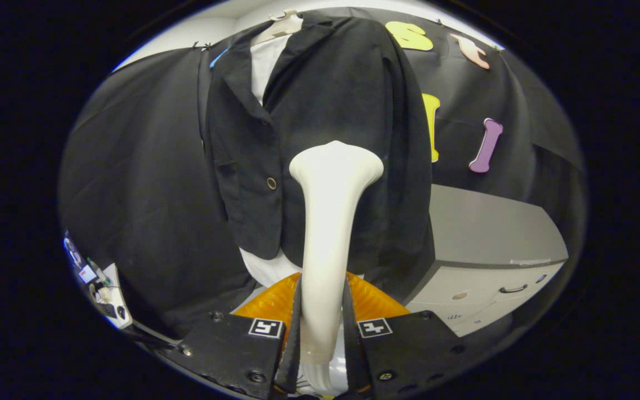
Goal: Iron the clothes twice with a garment steamer, once on the left side and once on the right side.
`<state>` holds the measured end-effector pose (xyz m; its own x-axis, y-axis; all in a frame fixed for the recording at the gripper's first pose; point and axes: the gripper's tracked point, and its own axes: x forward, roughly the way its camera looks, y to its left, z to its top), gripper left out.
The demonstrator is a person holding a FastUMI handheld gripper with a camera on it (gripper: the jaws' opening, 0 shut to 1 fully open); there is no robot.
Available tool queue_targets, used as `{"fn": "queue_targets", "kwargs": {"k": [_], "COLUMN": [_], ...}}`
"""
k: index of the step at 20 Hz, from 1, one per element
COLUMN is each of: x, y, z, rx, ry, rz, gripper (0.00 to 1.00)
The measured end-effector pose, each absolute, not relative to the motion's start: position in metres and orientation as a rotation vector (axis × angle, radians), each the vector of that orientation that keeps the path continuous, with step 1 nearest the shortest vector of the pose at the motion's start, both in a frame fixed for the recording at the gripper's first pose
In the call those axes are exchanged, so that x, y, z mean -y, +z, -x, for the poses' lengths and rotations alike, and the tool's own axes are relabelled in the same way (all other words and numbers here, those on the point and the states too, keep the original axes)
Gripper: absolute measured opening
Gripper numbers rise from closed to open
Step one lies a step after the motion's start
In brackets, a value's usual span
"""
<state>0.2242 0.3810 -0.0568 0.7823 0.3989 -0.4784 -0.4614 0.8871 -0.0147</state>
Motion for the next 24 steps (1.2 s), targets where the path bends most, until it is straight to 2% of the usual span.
{"fn": "queue_targets", "kwargs": {"k": [15,20,24], "x": [-0.358,-0.357,-0.364], "y": [-0.135,-0.121,-0.074], "z": [-0.227,-0.225,-0.219], "rx": [-0.642,-0.616,-0.532], "ry": [0.439,0.437,0.436], "rz": [0.171,0.159,0.123], "gripper": [0.36,0.36,0.36]}}
